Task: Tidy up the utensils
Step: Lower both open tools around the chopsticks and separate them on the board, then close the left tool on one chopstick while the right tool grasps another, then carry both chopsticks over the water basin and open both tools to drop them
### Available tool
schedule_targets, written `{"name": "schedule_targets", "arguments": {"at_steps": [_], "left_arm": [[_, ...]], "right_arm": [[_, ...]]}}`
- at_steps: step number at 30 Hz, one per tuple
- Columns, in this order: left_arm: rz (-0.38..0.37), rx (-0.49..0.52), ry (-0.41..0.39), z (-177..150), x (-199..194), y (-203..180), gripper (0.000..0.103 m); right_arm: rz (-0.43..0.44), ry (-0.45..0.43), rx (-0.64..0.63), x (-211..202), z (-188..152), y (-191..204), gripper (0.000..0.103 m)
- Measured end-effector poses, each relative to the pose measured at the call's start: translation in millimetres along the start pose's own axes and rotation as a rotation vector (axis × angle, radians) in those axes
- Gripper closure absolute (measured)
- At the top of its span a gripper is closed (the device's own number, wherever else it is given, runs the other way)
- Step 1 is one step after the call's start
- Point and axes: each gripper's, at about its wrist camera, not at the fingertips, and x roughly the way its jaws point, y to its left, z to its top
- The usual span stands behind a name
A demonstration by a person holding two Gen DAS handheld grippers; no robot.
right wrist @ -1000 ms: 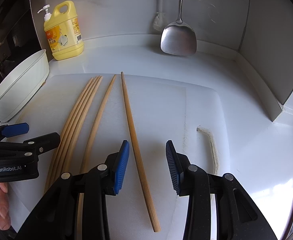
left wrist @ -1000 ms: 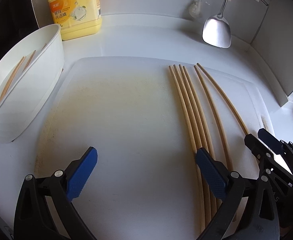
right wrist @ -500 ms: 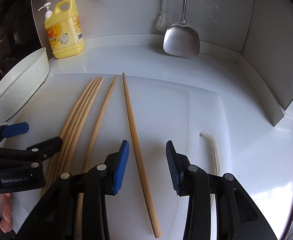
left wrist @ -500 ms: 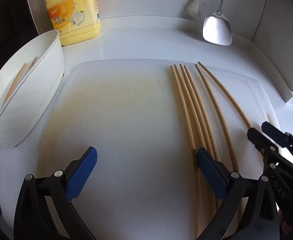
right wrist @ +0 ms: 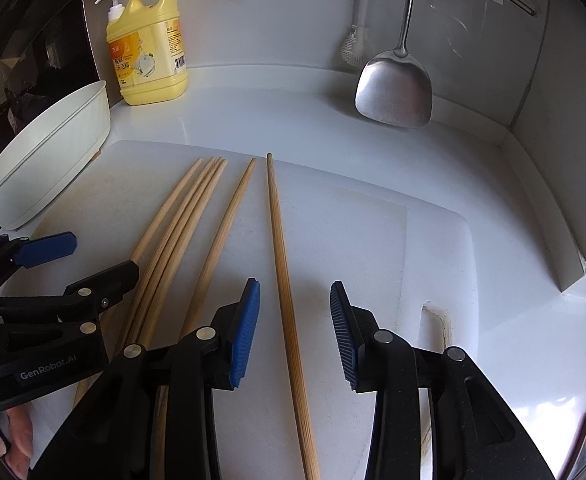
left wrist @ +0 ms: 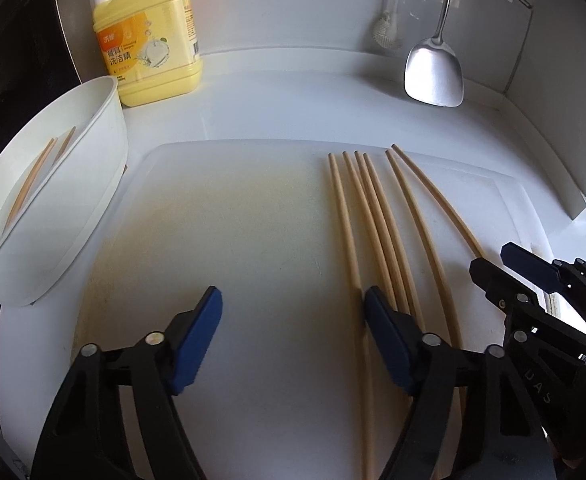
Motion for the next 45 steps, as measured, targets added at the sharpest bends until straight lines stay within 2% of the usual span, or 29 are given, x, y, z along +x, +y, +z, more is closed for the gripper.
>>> {"name": "schedule_targets", "arguments": {"at_steps": [2, 5, 7, 9, 19, 28, 32, 38, 45], "left_arm": [[-0.003, 0.002, -0.003, 1.4, -0.7, -2.2, 0.048], [-0.013, 0.013, -0.009, 1.9, -2.6, -5.1, 0.078], [-0.012, 0.027, -0.008, 2.5, -3.0, -7.6, 0.091], [-0.02, 0.026, -0.003, 2.8, -3.1, -6.8, 0.095], [-0.103, 0.02, 0.036, -1.4, -13.6, 10.4, 0.096], [-0.129, 0.02, 0.01, 4.9, -56.8, 53.5, 0.096], [-0.112, -0.003, -0.042, 13.6, -83.9, 83.9, 0.096], [-0.075, -0.088, -0.116, 27.0, -117.0, 149.7, 0.096], [-0.019, -0.185, -0.149, 44.5, -132.8, 240.3, 0.096]], "right_arm": [[0.005, 0.0, -0.008, 0.0, 0.0, 2.4, 0.077], [0.004, 0.0, -0.044, -1.2, -0.6, 11.6, 0.09], [-0.003, 0.003, -0.058, -1.4, 0.0, 15.3, 0.096], [-0.002, 0.004, -0.046, -2.2, -0.4, 15.3, 0.097], [0.076, -0.011, 0.14, -19.6, -6.1, 1.7, 0.097], [0.106, -0.048, 0.215, -59.2, 0.3, 24.9, 0.097], [0.139, -0.065, 0.226, -75.6, 16.3, 46.1, 0.097], [0.194, -0.125, 0.173, -94.1, 54.8, 101.0, 0.097], [0.295, -0.136, 0.064, -80.5, 109.2, 182.0, 0.097]]}}
